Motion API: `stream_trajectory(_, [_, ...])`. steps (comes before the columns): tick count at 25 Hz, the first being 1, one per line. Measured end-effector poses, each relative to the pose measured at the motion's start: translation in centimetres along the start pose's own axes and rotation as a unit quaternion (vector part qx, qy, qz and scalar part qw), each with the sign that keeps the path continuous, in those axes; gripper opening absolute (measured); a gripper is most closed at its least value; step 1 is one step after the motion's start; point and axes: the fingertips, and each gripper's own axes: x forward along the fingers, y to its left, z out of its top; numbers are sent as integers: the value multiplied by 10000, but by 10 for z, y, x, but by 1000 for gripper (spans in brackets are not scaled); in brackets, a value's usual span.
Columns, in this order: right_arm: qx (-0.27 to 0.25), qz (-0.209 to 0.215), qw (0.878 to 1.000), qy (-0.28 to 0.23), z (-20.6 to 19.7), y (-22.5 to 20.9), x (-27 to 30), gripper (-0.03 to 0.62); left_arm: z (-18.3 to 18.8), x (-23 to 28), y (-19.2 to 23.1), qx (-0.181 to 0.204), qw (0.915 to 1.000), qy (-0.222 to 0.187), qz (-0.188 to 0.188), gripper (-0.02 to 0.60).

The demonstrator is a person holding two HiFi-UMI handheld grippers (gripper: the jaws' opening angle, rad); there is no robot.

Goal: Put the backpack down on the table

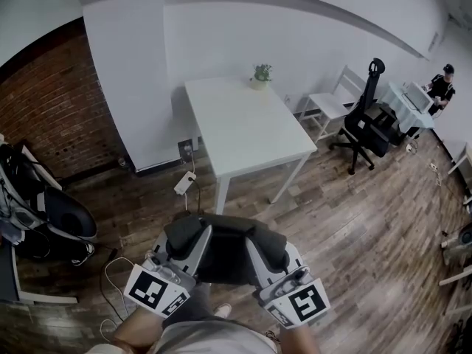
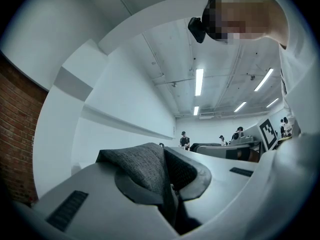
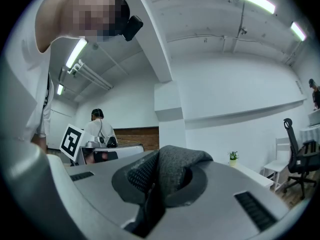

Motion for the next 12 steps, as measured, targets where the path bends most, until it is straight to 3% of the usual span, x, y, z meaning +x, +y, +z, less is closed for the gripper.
stream_trajectory(12, [-68,-248,9997,15,3,-88,86,52,-1,106,79,-140,9989,175,-420,48])
